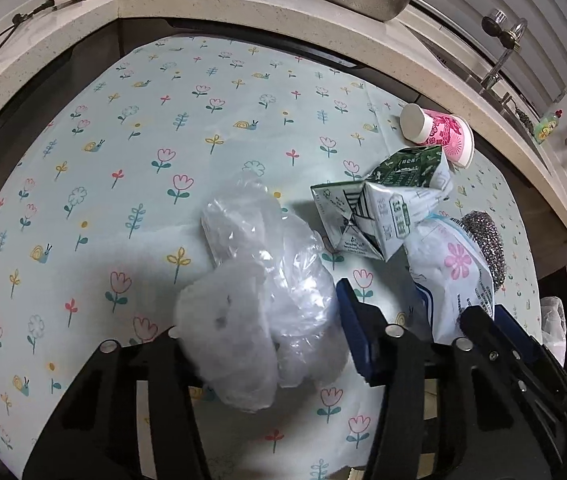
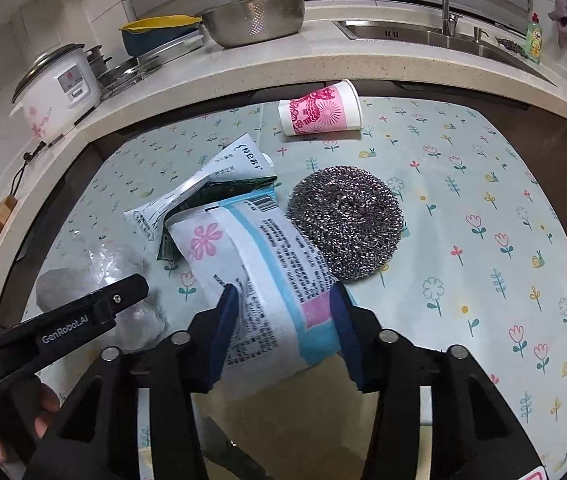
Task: Collect trash
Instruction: 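Grasp the clear plastic bag with the left gripper while the right grasps the printed wipes pack, then carry the clear bag and wipes pack over the bin with both grippers, then open both grippers to drop the clear bag and wipes pack into the bin, then move both grippers back over the beige paper bags and milk carton, then grasp the beige paper bags with the right gripper while the left grasps the milk carton and green wrapper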
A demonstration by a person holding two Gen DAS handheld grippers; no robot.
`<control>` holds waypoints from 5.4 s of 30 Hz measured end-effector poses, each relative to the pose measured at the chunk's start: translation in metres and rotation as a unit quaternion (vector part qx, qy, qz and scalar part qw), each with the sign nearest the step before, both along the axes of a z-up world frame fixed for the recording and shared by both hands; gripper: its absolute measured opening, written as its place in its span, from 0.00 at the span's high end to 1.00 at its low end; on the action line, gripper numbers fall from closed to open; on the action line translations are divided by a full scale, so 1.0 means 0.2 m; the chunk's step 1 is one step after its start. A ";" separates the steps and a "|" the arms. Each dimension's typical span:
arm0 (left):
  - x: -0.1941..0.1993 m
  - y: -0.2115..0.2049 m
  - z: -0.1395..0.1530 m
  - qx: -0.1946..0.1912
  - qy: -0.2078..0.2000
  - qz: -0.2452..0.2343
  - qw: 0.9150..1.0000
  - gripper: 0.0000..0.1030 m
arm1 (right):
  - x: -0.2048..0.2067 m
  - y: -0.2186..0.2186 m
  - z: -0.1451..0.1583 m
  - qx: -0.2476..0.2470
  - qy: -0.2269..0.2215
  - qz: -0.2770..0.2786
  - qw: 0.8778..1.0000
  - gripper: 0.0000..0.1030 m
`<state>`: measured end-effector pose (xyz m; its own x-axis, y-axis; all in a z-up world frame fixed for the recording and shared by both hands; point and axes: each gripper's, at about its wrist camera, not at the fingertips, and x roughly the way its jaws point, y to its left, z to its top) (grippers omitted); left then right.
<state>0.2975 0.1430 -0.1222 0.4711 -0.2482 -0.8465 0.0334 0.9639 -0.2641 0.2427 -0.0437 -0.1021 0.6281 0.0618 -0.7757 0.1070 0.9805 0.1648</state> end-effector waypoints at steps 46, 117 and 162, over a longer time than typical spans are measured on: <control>-0.68 -1.07 0.69 -0.016 -0.126 -0.200 0.972 0.59 | -0.88 -0.96 0.57 0.011 -0.127 -0.164 0.978 0.82; -0.68 -1.41 0.63 0.004 -0.173 -0.212 0.962 0.15 | -1.04 -1.37 0.49 -0.005 -0.111 -0.240 0.964 0.45; -0.22 -0.15 0.34 0.133 -0.173 -0.116 0.969 0.10 | -0.40 -0.03 0.02 -0.041 0.025 0.010 0.999 0.30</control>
<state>0.2528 0.1125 -0.0538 0.6958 -0.1752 -0.6965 0.2991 0.9524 0.0593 0.1634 -0.0498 -0.0975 0.5877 0.0093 -0.8090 0.0935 0.9925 0.0793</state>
